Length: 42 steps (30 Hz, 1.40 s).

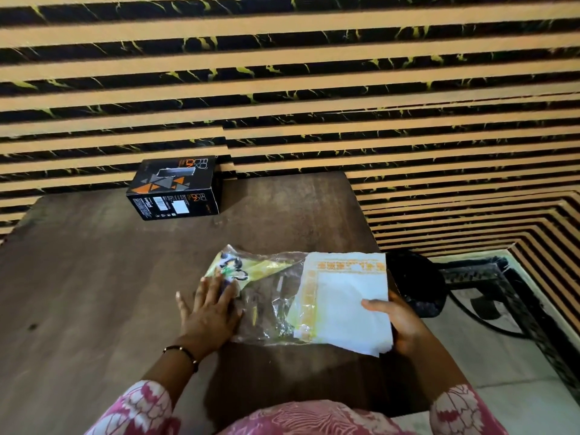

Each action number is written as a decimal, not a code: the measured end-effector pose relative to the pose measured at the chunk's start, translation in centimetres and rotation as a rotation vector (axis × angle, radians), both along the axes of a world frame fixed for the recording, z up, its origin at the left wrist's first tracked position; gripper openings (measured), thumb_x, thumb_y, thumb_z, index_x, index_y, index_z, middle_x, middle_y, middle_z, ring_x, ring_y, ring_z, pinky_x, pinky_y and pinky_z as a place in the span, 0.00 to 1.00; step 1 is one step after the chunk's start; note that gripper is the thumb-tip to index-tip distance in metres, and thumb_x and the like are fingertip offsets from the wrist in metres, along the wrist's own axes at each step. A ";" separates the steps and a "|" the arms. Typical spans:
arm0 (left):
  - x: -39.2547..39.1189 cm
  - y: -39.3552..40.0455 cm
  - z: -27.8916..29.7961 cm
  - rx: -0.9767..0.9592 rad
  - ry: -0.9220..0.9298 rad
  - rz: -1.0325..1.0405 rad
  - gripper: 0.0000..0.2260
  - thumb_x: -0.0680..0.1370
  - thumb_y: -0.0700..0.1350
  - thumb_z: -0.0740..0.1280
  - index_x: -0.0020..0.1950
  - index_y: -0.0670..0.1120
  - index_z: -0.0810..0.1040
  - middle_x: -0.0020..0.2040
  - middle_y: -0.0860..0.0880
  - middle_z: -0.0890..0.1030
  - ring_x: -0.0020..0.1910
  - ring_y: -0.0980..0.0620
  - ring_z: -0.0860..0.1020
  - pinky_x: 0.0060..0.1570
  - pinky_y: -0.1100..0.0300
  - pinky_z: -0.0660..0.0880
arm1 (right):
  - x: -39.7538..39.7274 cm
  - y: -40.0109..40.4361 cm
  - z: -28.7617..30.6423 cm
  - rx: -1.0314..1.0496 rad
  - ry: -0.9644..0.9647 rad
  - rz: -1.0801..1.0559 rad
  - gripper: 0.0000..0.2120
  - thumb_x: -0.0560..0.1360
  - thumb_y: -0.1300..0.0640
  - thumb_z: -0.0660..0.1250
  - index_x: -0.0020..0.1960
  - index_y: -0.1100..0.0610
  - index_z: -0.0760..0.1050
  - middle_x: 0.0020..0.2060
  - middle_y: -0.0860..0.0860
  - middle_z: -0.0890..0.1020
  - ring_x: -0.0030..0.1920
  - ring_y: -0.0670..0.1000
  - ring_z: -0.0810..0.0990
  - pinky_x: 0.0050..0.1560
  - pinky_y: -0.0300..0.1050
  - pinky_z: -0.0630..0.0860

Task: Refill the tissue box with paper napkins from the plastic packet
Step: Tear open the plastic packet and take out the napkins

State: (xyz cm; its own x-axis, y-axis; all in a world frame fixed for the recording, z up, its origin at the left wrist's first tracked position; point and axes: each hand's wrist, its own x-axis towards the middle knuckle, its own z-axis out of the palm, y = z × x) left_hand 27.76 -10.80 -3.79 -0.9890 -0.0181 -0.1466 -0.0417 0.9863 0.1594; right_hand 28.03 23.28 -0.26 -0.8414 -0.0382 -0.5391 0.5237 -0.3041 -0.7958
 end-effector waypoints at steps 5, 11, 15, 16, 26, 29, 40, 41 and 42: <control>-0.7 4.4 0.6 0.205 0.075 -0.102 0.38 0.69 0.69 0.38 0.76 0.53 0.52 0.78 0.51 0.51 0.77 0.49 0.46 0.72 0.39 0.43 | -0.7 -1.8 -0.3 0.091 -0.013 0.028 0.17 0.71 0.66 0.69 0.58 0.57 0.75 0.51 0.59 0.83 0.51 0.60 0.82 0.53 0.58 0.78; 0.6 2.7 -1.6 0.093 -0.021 -0.081 0.49 0.58 0.75 0.23 0.75 0.58 0.46 0.78 0.56 0.46 0.77 0.52 0.44 0.68 0.33 0.40 | -1.3 -0.2 0.5 0.141 -0.048 0.030 0.13 0.71 0.63 0.69 0.55 0.57 0.78 0.48 0.58 0.85 0.48 0.60 0.83 0.47 0.52 0.79; 1.6 -1.7 -1.5 0.042 -0.008 0.011 0.46 0.61 0.75 0.27 0.75 0.59 0.45 0.78 0.55 0.46 0.77 0.51 0.44 0.68 0.31 0.42 | -1.6 2.3 0.4 0.210 -0.092 0.080 0.16 0.72 0.61 0.69 0.59 0.57 0.76 0.51 0.59 0.84 0.52 0.61 0.82 0.53 0.55 0.77; 1.7 -2.3 -1.2 0.029 0.003 0.023 0.46 0.62 0.75 0.28 0.76 0.57 0.47 0.78 0.53 0.48 0.77 0.49 0.45 0.68 0.30 0.43 | -1.6 2.4 0.6 0.230 -0.096 0.096 0.14 0.72 0.60 0.69 0.58 0.56 0.77 0.50 0.58 0.85 0.51 0.59 0.83 0.50 0.53 0.78; 1.5 1.3 -1.7 0.007 -0.017 -0.077 0.37 0.66 0.73 0.43 0.75 0.62 0.48 0.78 0.55 0.47 0.77 0.47 0.47 0.67 0.29 0.46 | -3.0 -1.3 -0.1 0.775 -0.020 0.081 0.24 0.66 0.51 0.74 0.57 0.55 0.70 0.51 0.49 0.79 0.51 0.53 0.79 0.49 0.47 0.75; 2.1 -0.4 -1.5 -0.010 -0.024 -0.039 0.38 0.66 0.72 0.43 0.75 0.61 0.48 0.78 0.54 0.48 0.77 0.47 0.48 0.68 0.31 0.48 | -3.3 -1.1 -1.3 0.788 -0.038 0.163 0.32 0.58 0.42 0.74 0.58 0.53 0.72 0.52 0.49 0.81 0.49 0.52 0.81 0.52 0.53 0.79; 4.4 -13.8 1.4 -0.033 -0.123 0.094 0.43 0.62 0.72 0.41 0.76 0.58 0.46 0.78 0.49 0.46 0.76 0.43 0.47 0.71 0.35 0.48 | -2.5 -9.9 2.5 1.535 0.193 0.290 0.36 0.70 0.48 0.70 0.72 0.58 0.58 0.70 0.60 0.64 0.69 0.63 0.64 0.66 0.59 0.65; 4.7 -14.9 2.0 -0.023 -0.110 0.091 0.43 0.63 0.72 0.41 0.76 0.56 0.46 0.78 0.48 0.47 0.76 0.42 0.48 0.71 0.36 0.49 | -2.2 -11.8 3.5 1.574 0.358 0.293 0.34 0.71 0.50 0.69 0.71 0.58 0.60 0.70 0.60 0.65 0.69 0.63 0.64 0.66 0.58 0.64; 4.9 -15.6 2.4 -0.007 -0.093 0.094 0.43 0.63 0.71 0.41 0.76 0.54 0.46 0.78 0.47 0.48 0.76 0.42 0.49 0.71 0.37 0.49 | -1.9 -13.7 3.8 1.540 0.530 0.317 0.31 0.71 0.51 0.68 0.70 0.58 0.63 0.68 0.60 0.68 0.67 0.62 0.66 0.66 0.57 0.65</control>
